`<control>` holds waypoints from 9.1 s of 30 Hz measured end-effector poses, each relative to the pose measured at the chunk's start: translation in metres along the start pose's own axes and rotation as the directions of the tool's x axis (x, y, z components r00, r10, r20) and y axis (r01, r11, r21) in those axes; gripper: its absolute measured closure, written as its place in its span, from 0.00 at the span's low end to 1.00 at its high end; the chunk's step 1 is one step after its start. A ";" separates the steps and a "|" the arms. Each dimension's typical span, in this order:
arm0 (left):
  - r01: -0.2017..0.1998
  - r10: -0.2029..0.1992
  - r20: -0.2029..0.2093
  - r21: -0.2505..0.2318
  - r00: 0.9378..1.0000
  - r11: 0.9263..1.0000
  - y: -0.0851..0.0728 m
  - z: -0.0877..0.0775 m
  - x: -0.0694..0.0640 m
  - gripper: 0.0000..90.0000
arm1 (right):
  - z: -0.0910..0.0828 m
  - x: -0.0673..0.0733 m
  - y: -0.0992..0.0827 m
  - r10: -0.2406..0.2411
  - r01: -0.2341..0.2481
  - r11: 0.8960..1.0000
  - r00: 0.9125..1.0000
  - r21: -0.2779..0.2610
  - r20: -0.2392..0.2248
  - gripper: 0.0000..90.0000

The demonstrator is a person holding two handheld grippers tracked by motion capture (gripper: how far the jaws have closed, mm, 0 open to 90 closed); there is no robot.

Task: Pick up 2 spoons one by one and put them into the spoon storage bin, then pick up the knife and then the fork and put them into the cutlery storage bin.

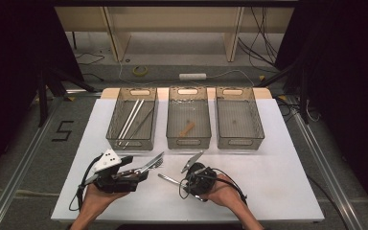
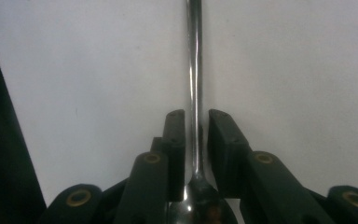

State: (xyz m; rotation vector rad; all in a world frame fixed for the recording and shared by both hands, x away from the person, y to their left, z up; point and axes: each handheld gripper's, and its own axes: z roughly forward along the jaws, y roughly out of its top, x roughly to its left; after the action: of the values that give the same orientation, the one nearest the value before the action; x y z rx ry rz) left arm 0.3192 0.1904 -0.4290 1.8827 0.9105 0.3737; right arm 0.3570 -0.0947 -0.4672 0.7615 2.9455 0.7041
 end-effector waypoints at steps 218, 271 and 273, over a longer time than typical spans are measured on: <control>-0.041 0.095 -0.062 0.585 0.994 0.810 0.006 0.026 0.029 0.29 | -0.089 -0.023 -0.095 0.225 -0.183 0.784 0.974 -0.593 -0.003 0.34; -0.092 0.141 -0.016 0.686 0.990 0.721 -0.011 0.045 0.037 0.83 | -0.087 -0.019 -0.092 0.203 -0.163 0.800 0.979 -0.577 0.006 0.35; -0.094 0.139 -0.011 0.682 0.990 0.726 -0.012 0.044 0.037 0.83 | -0.087 -0.019 -0.091 0.202 -0.162 0.800 0.979 -0.578 0.005 0.35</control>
State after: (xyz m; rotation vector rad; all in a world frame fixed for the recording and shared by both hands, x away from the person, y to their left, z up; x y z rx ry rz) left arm 0.3658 0.1923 -0.4650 2.6318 1.0638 0.1742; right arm 0.3209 -0.2116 -0.4299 0.9697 2.3833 1.4568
